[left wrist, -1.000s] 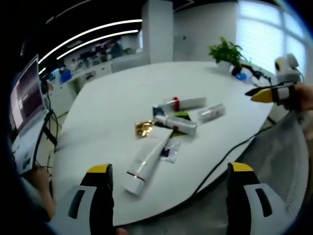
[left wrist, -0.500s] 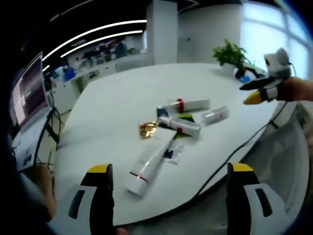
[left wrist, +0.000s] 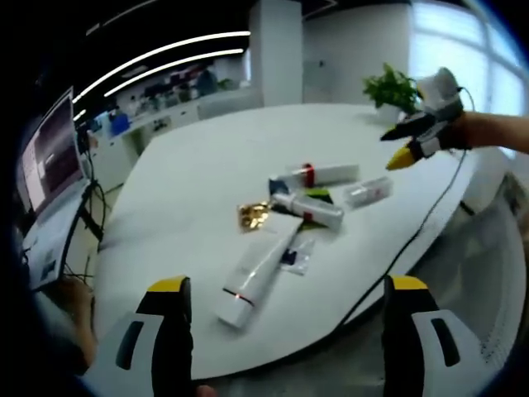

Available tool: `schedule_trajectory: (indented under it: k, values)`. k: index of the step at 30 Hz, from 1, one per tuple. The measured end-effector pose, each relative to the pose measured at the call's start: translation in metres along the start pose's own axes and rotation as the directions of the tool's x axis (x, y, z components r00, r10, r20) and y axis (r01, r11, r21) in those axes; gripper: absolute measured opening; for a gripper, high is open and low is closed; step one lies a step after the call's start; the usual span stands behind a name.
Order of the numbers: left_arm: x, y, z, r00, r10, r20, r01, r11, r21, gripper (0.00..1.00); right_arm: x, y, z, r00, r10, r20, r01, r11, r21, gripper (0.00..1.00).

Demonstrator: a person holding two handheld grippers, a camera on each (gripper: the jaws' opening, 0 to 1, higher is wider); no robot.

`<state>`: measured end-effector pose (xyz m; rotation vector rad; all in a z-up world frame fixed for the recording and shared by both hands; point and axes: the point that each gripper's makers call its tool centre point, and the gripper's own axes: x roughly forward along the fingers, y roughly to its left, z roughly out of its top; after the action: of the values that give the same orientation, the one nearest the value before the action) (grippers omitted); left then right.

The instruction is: Arrange the skincare products in the storage area until every visible bottle or jar stands upright without overlapping.

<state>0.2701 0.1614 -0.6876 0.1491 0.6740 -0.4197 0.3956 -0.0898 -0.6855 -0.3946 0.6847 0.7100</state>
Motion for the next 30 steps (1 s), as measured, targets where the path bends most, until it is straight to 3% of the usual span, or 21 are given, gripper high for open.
schedule_trajectory:
  k: [9,13,18,21,26,30]
  values:
    - [0.001,0.003,-0.001,1.000,0.015,-0.007,-0.015,1.000,-0.007,0.94,0.032,-0.020,0.002,0.997,0.021,-0.068,-0.030,0.990,-0.140,0.66]
    - [0.002,0.003,-0.002,1.000,0.017,-0.014,-0.017,1.000,-0.002,0.94,0.047,-0.029,0.001,0.992,0.032,-0.121,-0.058,0.974,-0.219,0.66]
    - [0.002,0.004,-0.002,1.000,0.021,-0.020,-0.021,1.000,0.000,0.94,0.063,-0.032,0.004,0.987,0.072,-0.143,-0.107,0.960,-0.258,0.60]
    - [0.002,0.004,-0.003,0.999,0.023,-0.024,-0.023,1.000,-0.001,0.94,0.073,-0.031,0.008,0.983,0.098,-0.153,-0.142,0.940,-0.311,0.58]
    - [0.003,0.005,-0.004,0.999,0.030,-0.030,-0.030,1.000,0.002,0.95,0.086,-0.025,0.017,0.978,0.145,-0.152,-0.188,0.924,-0.332,0.53]
    - [0.004,0.006,-0.006,0.999,0.033,-0.037,-0.033,0.999,0.005,0.95,0.100,-0.017,0.024,0.966,0.184,-0.180,-0.242,0.888,-0.390,0.49]
